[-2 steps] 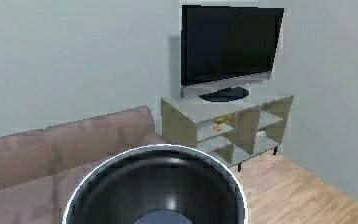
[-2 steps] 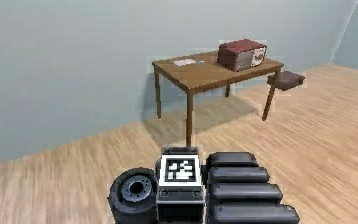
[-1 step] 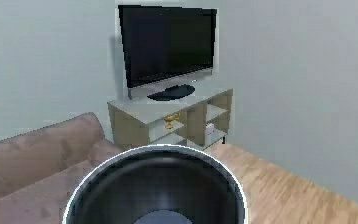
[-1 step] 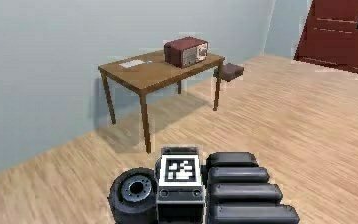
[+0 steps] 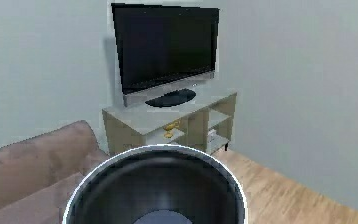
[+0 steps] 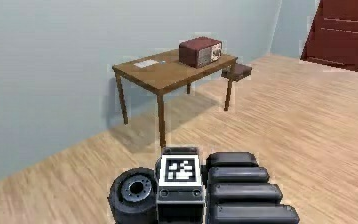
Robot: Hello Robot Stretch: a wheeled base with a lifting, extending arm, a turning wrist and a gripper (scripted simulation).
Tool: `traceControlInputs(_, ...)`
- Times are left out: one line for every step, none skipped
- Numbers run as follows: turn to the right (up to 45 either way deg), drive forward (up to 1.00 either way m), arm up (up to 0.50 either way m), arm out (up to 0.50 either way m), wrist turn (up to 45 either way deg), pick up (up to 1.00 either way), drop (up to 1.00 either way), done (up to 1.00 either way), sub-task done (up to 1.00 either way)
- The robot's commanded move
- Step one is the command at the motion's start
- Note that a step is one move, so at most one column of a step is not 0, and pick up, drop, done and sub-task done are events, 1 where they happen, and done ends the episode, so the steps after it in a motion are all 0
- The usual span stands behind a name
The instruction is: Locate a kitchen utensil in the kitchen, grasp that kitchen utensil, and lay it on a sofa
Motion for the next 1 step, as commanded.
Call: traceControlInputs(-45.0, 0.00, 0.00, 0.00, 0.0, 0.00, 0.00, 0.00, 0.00)
